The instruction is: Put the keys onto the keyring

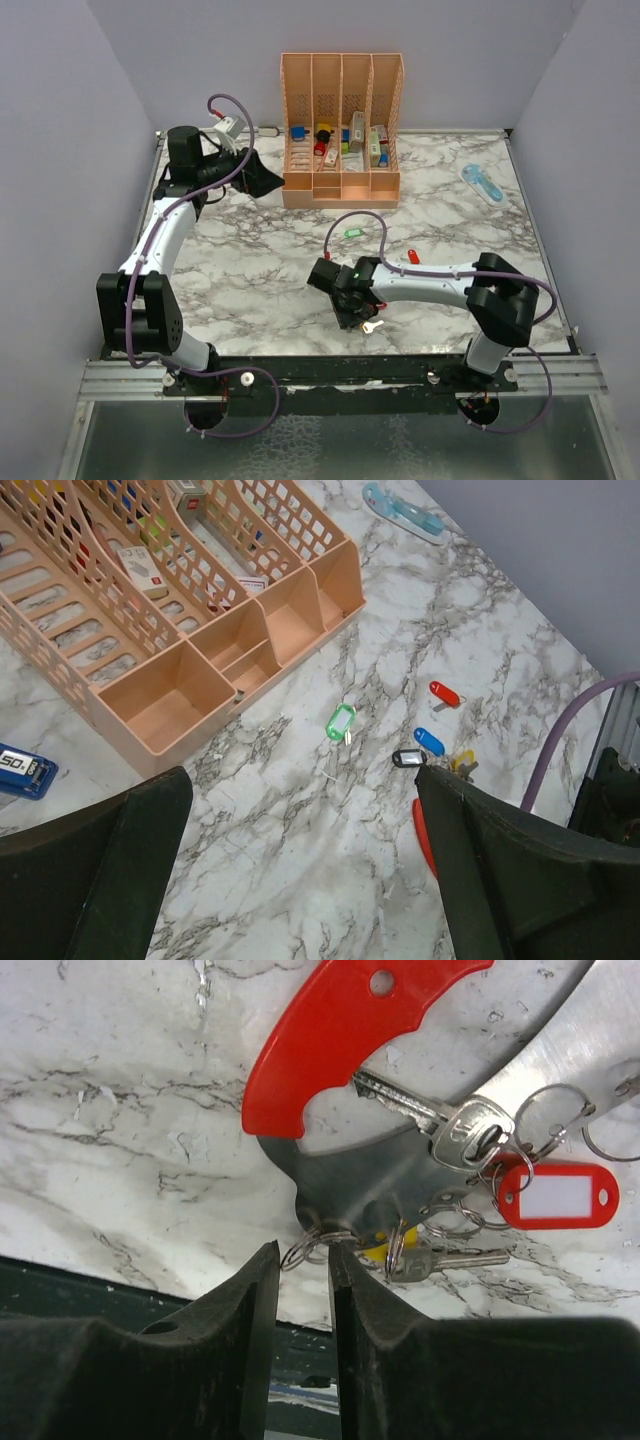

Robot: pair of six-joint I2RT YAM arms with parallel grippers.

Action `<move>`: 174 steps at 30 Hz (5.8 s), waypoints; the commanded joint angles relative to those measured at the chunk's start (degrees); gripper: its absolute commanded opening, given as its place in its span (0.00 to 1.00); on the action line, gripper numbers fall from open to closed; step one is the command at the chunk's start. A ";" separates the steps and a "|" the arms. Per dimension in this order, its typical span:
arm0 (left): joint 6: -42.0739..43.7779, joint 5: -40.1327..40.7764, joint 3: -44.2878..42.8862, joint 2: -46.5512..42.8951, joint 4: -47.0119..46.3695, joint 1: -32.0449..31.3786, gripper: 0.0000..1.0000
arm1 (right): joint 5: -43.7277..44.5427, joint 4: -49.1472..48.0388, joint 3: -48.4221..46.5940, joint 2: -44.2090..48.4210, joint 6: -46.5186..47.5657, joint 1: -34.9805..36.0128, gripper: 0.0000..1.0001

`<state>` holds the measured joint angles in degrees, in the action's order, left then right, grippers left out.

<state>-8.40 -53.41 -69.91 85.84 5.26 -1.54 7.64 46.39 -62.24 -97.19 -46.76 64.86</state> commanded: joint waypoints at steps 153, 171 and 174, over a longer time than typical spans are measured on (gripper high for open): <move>40.46 -4.79 -4.16 0.90 13.42 -26.76 0.88 | -15.63 -19.31 -6.08 22.30 -42.88 -26.01 0.01; 43.89 -6.16 -4.27 0.91 16.32 -27.20 0.33 | -16.69 -20.52 -4.01 23.35 -45.10 -26.03 0.01; 43.90 -6.09 -4.27 0.92 16.52 -27.20 0.31 | -16.44 -20.48 -4.08 23.61 -45.17 -26.01 0.01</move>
<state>34.13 -58.04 -72.73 86.48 21.37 -28.53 -7.79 28.53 -66.32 -75.35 -90.89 38.63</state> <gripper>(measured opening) 0.324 0.016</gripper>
